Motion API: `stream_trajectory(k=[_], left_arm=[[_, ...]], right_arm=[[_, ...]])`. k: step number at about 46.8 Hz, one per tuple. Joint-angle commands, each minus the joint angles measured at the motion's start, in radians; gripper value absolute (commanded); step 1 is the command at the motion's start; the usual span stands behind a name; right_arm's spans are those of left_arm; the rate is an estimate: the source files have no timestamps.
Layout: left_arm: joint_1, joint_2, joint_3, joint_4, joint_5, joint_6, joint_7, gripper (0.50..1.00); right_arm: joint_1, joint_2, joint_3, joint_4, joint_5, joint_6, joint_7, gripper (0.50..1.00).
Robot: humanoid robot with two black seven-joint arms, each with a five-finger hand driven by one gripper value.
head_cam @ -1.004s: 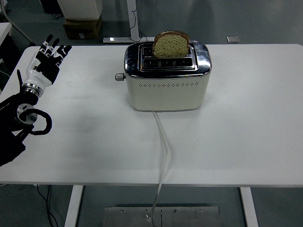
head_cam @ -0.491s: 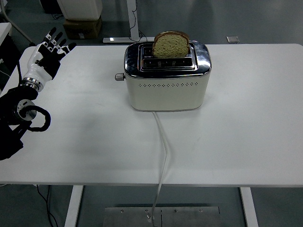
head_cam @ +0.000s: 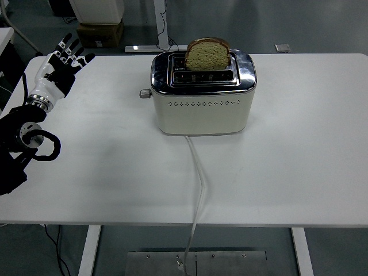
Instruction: Press down toaster
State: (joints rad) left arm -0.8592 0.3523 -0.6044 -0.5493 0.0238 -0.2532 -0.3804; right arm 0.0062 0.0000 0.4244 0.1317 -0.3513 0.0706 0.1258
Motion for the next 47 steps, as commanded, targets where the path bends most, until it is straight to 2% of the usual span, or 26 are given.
stream_trajectory(k=[1, 13, 21, 28, 32, 40, 47], left_arm=[[0.0, 0.008, -0.002, 0.002, 0.033, 0.003, 0.0, 1.0], [-0.007, 0.076, 0.0, 0.002, 0.114, 0.0, 0.0, 1.0], [0.0, 0.073, 0.0, 0.0, 0.113, -0.003, -0.002, 1.0], [-0.003, 0.074, 0.003, 0.0, 0.117, -0.08, 0.0, 1.0], [-0.011, 0.08, 0.012, 0.002, 0.131, -0.094, 0.005, 1.0], [-0.017, 0.085, 0.015, 0.002, 0.344, -0.094, 0.009, 1.0], [-0.017, 0.148, 0.02, 0.0, 0.426, -0.109, 0.014, 1.0]], right_arm=[[0.0, 0.0, 0.001, 0.0, 0.0, 0.0, 0.0, 1.0], [0.0, 0.0, 0.001, 0.0, 0.0, 0.0, 0.0, 0.998], [0.0, 0.0, 0.001, -0.001, 0.0, 0.0, 0.0, 1.0], [0.0, 0.0, 0.001, -0.001, 0.0, 0.0, 0.0, 1.0], [0.0, 0.0, -0.001, 0.0, 0.0, 0.0, 0.0, 1.0], [0.0, 0.0, 0.001, 0.0, 0.0, 0.0, 0.0, 1.0], [0.0, 0.0, 0.001, 0.0, 0.0, 0.0, 0.0, 1.0]])
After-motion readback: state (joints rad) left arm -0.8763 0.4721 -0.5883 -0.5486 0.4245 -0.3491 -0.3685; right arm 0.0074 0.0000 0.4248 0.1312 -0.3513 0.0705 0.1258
